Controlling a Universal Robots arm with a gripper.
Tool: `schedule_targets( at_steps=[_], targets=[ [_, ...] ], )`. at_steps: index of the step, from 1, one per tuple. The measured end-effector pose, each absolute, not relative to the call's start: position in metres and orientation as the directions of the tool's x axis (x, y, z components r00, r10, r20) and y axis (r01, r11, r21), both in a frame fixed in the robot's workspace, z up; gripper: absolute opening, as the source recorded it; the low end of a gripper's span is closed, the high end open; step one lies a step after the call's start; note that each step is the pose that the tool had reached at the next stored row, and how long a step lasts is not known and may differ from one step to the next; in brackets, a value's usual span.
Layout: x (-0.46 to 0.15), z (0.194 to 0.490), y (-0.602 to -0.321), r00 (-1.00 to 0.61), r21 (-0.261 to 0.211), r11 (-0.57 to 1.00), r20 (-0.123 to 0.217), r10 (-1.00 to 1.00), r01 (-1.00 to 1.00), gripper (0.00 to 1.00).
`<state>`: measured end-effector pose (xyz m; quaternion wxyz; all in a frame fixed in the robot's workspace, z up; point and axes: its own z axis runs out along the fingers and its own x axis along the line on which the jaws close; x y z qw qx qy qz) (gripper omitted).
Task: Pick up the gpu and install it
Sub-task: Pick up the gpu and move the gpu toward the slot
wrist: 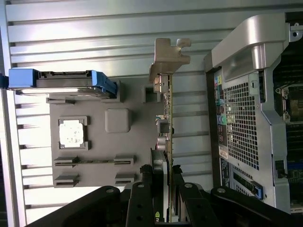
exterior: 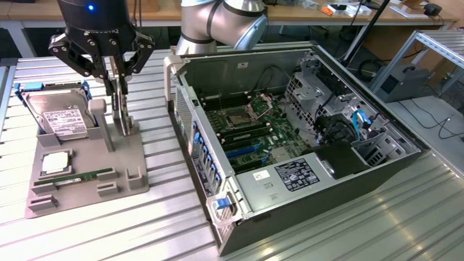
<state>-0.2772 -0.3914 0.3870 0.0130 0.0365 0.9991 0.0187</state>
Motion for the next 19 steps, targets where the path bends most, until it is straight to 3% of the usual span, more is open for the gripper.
schedule_targets(
  at_steps=[19],
  targets=[
    [-0.277,0.403,-0.391,-0.997,0.038,0.997,-0.025,0.073,0.072,0.27]
  ],
)
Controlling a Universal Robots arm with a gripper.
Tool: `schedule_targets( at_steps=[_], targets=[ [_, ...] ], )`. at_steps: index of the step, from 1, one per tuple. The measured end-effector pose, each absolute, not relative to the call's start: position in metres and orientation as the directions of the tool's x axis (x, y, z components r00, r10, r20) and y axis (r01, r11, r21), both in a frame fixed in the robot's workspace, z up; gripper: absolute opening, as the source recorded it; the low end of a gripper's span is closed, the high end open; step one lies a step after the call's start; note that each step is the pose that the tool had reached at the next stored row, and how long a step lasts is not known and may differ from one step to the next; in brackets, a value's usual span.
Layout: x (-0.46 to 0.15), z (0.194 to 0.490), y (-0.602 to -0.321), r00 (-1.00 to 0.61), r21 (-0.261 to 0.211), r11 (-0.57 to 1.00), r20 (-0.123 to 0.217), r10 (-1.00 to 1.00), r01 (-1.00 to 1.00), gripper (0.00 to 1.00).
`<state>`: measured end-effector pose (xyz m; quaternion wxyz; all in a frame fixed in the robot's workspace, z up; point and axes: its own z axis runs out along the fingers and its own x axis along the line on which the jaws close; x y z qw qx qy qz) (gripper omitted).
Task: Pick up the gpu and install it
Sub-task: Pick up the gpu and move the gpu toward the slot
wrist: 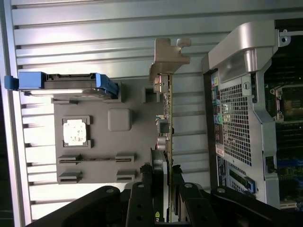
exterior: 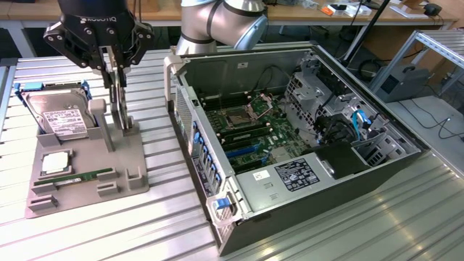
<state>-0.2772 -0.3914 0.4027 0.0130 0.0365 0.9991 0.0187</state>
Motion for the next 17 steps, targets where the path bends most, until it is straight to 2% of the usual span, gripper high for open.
schedule_targets(
  at_steps=[17],
  targets=[
    [-0.277,0.420,-0.391,-0.997,0.038,0.997,-0.025,0.073,0.072,0.27]
  ],
)
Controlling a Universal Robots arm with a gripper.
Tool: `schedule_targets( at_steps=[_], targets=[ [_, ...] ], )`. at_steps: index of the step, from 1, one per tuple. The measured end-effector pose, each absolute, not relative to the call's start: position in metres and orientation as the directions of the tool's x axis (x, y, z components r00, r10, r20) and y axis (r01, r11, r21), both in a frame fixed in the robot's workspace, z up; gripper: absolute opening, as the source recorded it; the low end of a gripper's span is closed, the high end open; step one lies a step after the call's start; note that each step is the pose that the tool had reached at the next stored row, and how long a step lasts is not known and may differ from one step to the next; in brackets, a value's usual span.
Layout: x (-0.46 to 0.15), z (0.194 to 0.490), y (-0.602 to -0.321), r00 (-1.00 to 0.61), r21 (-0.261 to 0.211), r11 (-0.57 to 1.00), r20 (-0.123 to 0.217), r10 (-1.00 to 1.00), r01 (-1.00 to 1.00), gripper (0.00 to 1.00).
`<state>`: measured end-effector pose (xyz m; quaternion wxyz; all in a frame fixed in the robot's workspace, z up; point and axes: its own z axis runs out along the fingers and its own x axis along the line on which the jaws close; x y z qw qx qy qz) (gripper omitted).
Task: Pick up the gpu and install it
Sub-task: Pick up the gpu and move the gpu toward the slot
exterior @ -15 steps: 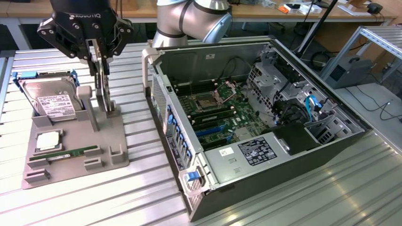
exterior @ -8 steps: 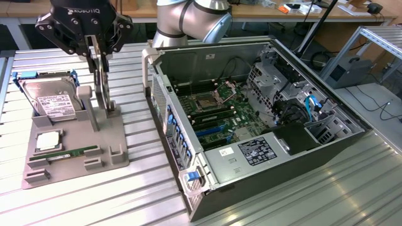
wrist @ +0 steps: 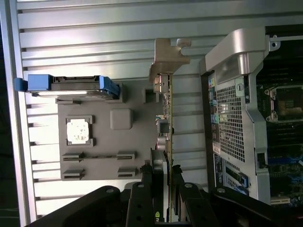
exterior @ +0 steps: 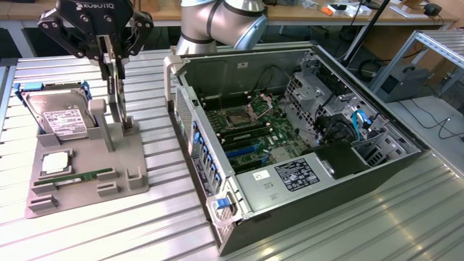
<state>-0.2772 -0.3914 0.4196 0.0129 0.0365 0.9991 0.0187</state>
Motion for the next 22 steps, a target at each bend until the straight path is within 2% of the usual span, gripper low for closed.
schedule_targets(
  at_steps=[22],
  targets=[
    [-0.277,0.447,-0.391,-0.997,0.038,0.997,-0.025,0.073,0.072,0.27]
  ],
)
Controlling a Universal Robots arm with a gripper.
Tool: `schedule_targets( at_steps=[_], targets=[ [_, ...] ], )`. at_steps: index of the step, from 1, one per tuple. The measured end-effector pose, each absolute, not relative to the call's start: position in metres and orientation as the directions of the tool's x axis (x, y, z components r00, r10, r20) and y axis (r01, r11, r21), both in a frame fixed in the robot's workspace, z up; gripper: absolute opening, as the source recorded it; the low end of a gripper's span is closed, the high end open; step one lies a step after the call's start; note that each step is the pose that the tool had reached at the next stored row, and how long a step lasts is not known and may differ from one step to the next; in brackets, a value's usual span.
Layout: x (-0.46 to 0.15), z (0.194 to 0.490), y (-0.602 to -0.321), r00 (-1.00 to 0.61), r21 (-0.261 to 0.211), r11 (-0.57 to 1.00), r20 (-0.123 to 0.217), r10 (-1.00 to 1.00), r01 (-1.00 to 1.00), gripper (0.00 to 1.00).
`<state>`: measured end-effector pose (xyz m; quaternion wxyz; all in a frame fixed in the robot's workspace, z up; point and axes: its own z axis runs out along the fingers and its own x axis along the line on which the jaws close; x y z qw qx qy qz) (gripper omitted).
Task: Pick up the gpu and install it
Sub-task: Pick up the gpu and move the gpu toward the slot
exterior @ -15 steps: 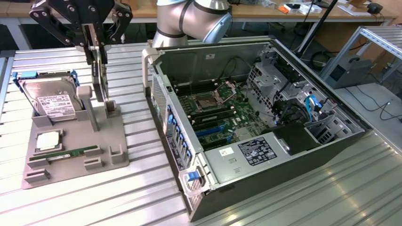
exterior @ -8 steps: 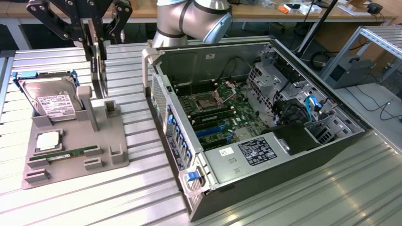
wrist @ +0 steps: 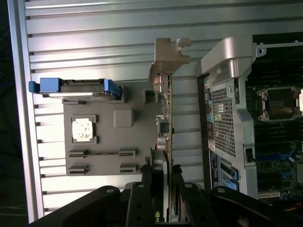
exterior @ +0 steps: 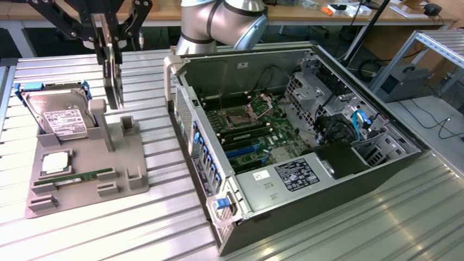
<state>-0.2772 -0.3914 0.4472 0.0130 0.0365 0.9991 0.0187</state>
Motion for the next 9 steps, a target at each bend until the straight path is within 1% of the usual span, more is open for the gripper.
schedule_targets(
  at_steps=[9],
  targets=[
    [-0.277,0.463,-0.391,-0.997,0.038,0.997,-0.024,0.073,0.072,0.27]
  ],
)
